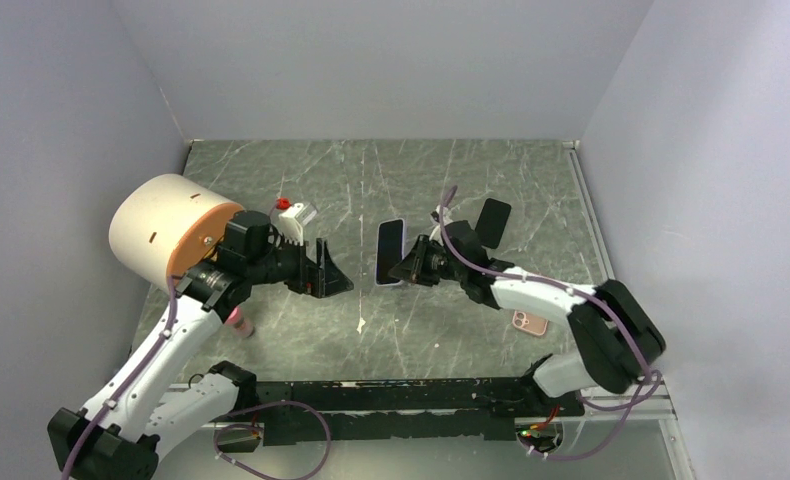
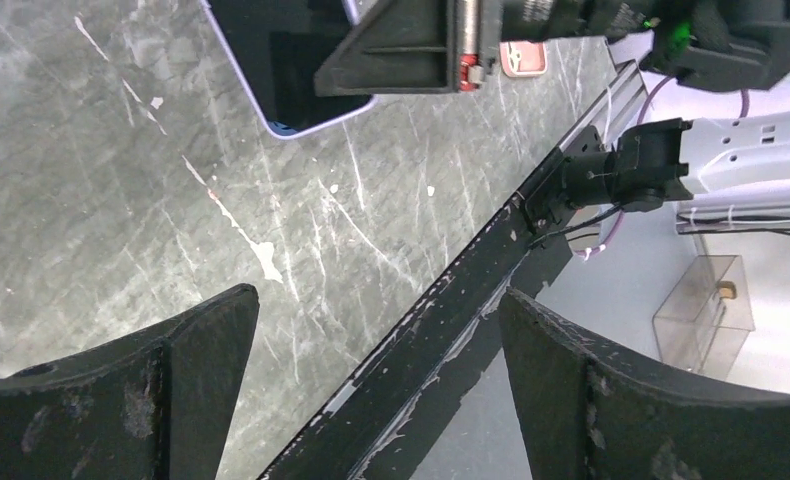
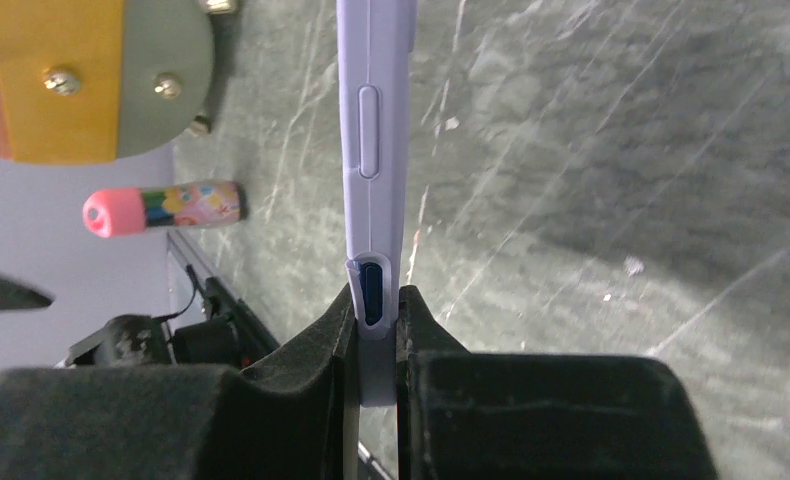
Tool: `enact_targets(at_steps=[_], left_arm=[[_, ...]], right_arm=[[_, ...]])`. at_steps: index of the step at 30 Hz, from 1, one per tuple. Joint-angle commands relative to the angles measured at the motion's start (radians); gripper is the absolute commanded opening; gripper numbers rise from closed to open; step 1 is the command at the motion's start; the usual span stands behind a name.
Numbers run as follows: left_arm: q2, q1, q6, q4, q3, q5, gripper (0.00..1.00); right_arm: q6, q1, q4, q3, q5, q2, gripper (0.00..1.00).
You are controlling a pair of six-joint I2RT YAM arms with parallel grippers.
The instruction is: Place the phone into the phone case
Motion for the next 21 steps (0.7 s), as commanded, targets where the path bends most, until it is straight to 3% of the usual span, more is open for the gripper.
enact_targets(at_steps=[1, 13, 16, 21], left_arm=[[-0.029, -0.004, 0.069, -0.014, 0.025, -0.026, 0.94], [-0.071, -0.006, 0.084, -0.034, 0.03, -0.049, 0.94], [-0.067, -0.006, 0.085, -0.038, 0.033, -0.048, 0.94], [-0.065, -0.007, 0.087, -0.046, 0.035, -0.048, 0.94]], right_arm=[[-0.041, -0.022, 0.091, 0.134, -0.058, 0.099, 0.0], [-0.081, -0.064, 0.072, 0.389, -0.211, 0.49, 0.01], [-0.086, -0.066, 0.047, 0.414, -0.199, 0.524, 0.08], [-0.093, -0.072, -0.013, 0.416, -0.155, 0.533, 0.31]])
